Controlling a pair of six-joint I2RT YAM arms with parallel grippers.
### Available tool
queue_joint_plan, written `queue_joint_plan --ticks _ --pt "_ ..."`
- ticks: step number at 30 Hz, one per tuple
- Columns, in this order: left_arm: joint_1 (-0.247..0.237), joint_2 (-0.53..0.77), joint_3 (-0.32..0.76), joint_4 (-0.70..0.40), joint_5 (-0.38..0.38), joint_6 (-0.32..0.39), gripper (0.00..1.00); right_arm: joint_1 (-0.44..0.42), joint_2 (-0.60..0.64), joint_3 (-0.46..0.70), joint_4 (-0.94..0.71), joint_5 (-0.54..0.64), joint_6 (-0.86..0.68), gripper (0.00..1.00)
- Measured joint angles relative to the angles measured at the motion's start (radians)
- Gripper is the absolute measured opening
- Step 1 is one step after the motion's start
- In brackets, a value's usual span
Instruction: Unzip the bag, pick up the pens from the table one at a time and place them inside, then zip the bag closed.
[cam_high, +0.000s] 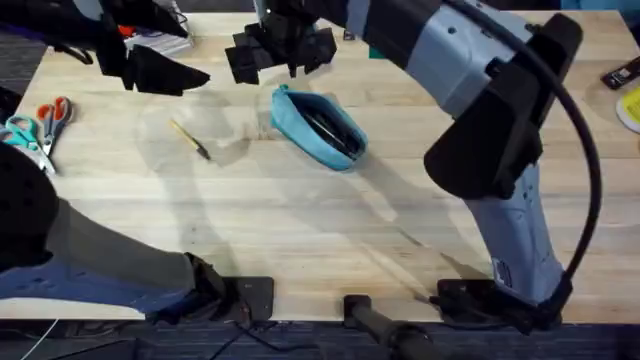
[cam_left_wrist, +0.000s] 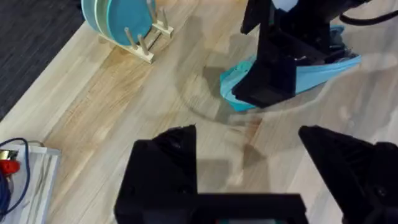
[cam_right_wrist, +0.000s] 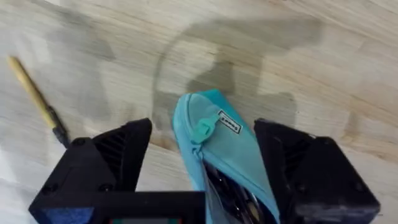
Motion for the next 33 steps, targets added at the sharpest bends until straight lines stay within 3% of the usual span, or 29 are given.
queue_joint_plan --ticks 26,30,33 --pt "0.0 0.0 0.0 0.0 0.0 0.0 0.993 0.0 0.048 0.0 -0.007 0.0 0.003 0.977" --pt "0.0 0.0 0.0 0.0 0.0 0.0 0.993 0.0 0.052 0.0 -0.005 0.0 0.003 0.905" --pt "0.0 0.0 0.0 0.0 0.0 0.0 0.993 0.0 0.052 0.0 -0.004 0.0 0.004 0.76"
